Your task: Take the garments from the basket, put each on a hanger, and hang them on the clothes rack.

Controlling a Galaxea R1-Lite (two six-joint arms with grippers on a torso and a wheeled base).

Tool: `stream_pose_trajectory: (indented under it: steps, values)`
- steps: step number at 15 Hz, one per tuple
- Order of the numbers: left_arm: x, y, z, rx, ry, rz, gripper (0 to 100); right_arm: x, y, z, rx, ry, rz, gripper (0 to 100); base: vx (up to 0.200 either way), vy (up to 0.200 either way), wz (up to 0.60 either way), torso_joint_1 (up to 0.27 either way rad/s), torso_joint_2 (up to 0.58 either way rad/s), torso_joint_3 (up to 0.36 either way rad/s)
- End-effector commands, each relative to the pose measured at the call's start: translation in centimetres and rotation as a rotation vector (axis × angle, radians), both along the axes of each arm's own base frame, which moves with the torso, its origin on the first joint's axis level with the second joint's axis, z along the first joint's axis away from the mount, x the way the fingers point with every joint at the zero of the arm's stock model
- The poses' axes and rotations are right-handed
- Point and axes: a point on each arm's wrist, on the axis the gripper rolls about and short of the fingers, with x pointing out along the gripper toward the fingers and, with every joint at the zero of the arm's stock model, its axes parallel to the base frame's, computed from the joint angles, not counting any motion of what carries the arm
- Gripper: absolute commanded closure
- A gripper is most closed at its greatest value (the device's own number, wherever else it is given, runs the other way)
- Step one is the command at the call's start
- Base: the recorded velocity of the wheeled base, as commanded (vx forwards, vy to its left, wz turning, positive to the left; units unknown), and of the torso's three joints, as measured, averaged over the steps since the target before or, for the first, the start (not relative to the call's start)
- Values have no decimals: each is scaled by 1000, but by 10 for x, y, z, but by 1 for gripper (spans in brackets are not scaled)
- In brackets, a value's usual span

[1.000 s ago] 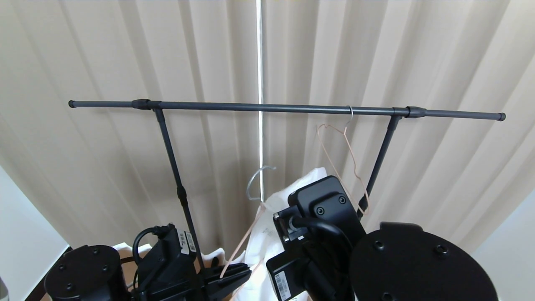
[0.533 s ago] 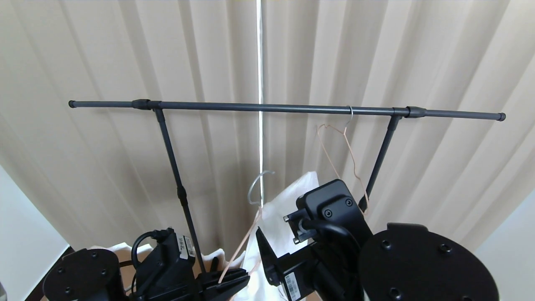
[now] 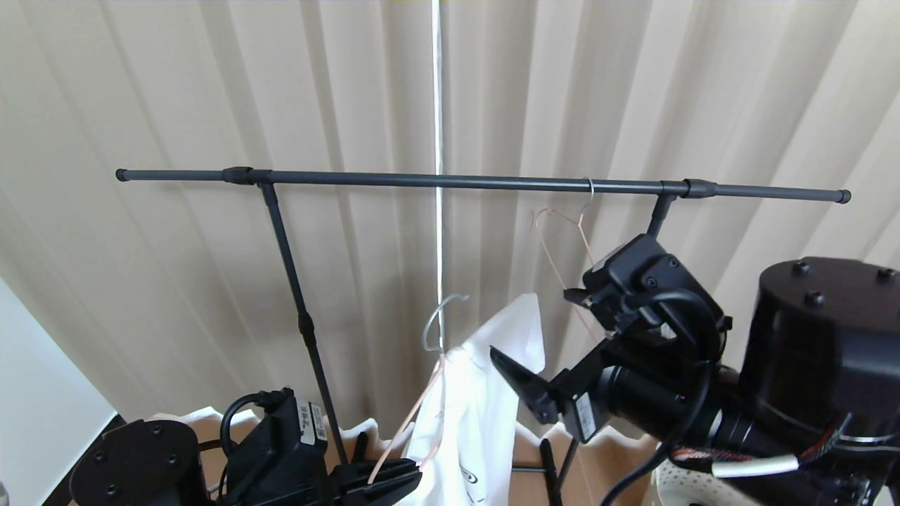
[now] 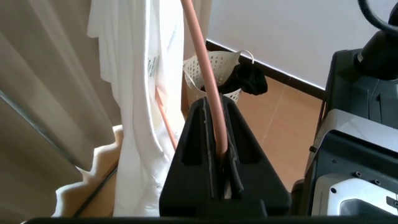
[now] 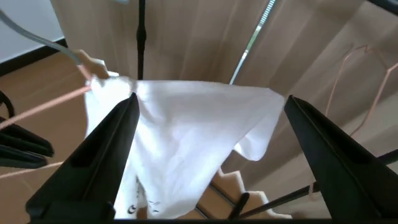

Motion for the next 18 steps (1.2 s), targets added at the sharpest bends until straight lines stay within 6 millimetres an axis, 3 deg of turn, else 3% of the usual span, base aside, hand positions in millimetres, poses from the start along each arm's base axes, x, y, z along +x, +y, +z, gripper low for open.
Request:
stream_pose_trajectory:
  steps: [1, 5, 10, 12, 18]
  values:
    - [-2, 1, 0, 2, -6, -31, 100, 5, -36, 20, -23, -26, 56, 0, 0, 0, 0, 0, 0, 0]
    - [-3, 1, 0, 28, -64, -68, 100, 6, -64, 34, -143, 75, 318, 0, 0, 0, 0, 0, 0, 0]
    - [1, 7, -1, 20, -97, -185, 100, 17, -78, 48, -271, 168, 543, 0, 0, 0, 0, 0, 0, 0]
    - [4, 11, -1, 10, -100, -220, 100, 23, -74, 55, -313, 189, 624, 0, 0, 0, 0, 0, 0, 0]
    - [8, 18, -5, -3, -120, -334, 100, 65, -64, 47, -426, 244, 786, 0, 0, 0, 0, 0, 0, 0]
